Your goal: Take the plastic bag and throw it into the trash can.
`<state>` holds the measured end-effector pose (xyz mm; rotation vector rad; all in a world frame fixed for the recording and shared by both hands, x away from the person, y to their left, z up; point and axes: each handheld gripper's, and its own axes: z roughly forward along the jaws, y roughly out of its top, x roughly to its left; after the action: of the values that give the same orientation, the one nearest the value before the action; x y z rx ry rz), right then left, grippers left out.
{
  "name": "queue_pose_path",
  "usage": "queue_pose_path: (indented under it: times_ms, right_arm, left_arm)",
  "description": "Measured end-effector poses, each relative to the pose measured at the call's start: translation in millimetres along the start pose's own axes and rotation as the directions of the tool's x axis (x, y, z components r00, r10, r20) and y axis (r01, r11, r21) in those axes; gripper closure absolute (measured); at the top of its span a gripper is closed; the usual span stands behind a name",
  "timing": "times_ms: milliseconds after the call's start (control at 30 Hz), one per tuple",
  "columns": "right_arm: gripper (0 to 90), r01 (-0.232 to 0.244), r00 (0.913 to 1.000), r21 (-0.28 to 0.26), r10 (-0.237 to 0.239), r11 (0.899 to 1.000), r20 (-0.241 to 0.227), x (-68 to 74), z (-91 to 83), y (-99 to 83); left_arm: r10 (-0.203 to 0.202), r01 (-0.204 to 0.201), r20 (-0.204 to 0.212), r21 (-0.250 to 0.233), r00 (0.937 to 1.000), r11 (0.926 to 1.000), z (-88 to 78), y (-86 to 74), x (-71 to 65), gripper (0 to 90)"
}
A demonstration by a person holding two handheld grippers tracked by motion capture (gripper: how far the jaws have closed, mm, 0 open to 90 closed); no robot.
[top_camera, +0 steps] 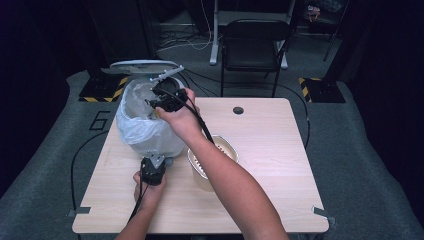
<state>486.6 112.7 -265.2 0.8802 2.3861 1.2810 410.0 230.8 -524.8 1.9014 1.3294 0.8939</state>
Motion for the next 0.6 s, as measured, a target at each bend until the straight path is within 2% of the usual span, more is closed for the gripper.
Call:
queue_pose_path:
  times_ms: [67, 100, 367, 500, 600]
  right_arm:
    - [79.1, -0.004, 0.9998, -0.010, 0.005, 1.000, 0.019, -2.1, 3.0, 1.2]
    - [79.1, -0.025, 0.9993, -0.011, 0.025, 1.000, 0.027, -2.4, 4.3, 1.7]
    - [79.4, -0.056, 0.9954, -0.029, 0.058, 0.998, 0.076, -8.0, 16.5, 1.8]
    - [79.4, -0.054, 0.9952, -0.037, 0.057, 0.998, 0.080, -9.6, 19.1, 3.1]
    - [77.1, -0.079, 0.9929, -0.039, 0.082, 0.996, 0.086, -10.9, 21.8, 4.0]
  left_arm:
    - [-0.009, 0.009, 0.006, -0.001, 0.9999, 1.0000, 0.2, -0.2, -0.5, 90.0]
    - [-0.036, 0.036, 0.015, -0.005, 0.9992, 0.9993, 0.9, -0.6, -2.3, 90.0]
    - [-0.030, 0.030, 0.013, -0.007, 0.9995, 0.9995, 0.8, -0.6, -1.8, 90.0]
    - [-0.031, 0.031, 0.017, -0.002, 0.9994, 0.9995, 0.4, -0.5, -1.0, 90.0]
    - [-0.030, 0.030, 0.014, -0.007, 0.9995, 0.9995, 0.8, -0.6, -1.7, 90.0]
